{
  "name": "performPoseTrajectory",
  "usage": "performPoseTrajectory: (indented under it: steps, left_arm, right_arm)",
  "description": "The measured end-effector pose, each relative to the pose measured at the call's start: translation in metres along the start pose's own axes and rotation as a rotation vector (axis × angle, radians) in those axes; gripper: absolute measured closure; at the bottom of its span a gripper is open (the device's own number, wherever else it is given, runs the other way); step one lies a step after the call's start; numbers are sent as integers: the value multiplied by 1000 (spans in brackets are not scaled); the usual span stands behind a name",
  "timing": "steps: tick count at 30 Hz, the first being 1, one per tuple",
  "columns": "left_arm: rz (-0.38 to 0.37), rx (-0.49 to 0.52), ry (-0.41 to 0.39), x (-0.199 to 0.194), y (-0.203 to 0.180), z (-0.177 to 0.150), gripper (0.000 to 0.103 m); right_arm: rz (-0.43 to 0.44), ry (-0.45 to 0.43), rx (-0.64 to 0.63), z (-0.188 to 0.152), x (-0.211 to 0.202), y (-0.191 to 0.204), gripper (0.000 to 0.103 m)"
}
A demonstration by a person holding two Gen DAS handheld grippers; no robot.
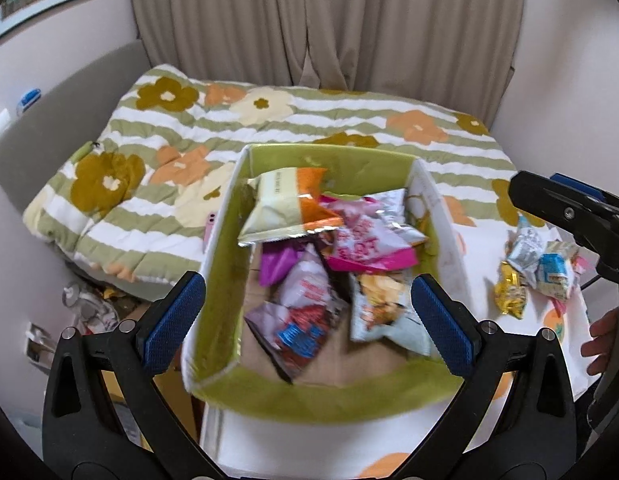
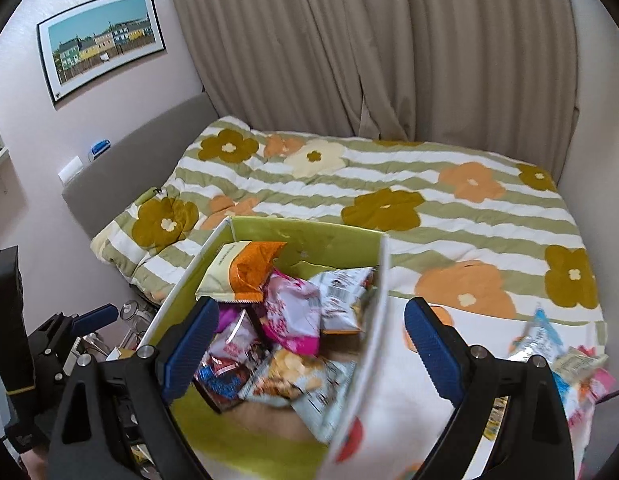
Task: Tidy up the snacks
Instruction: 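Move both tools back over the remaining snacks, then grasp the green cracker pack with left tool while right tool grasps the clear plastic box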
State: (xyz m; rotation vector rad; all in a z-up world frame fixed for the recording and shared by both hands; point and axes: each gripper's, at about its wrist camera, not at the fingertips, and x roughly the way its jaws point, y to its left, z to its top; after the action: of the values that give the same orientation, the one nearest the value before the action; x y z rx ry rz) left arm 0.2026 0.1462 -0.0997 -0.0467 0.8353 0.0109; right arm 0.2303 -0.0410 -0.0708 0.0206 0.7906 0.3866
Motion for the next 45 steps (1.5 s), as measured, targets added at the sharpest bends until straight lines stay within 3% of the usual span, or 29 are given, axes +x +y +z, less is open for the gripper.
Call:
performPoseTrajectory:
  steps: [2,12,25,35,45]
  left_arm:
    - [-11,2,-6,-10,-11,-6,1]
    - [-76,50,-15,-50,-92,-42,1]
    - [-219,211,33,-57,-213,-90,1]
    - [-345,500,106,-17,-274,-99,1]
    - [-493,784,255,52,-318,-113,8]
  right_arm:
    - [-12,-11,0,-8,-18,-9,1]
    - [-108,-38,31,-61,-98,-69,1]
    - [-261,19,117,-146,-177,-157,1]
    - [-339,118,236,-207,-181,-196,1]
    - [-368,266,281,-246,-132,-193,1]
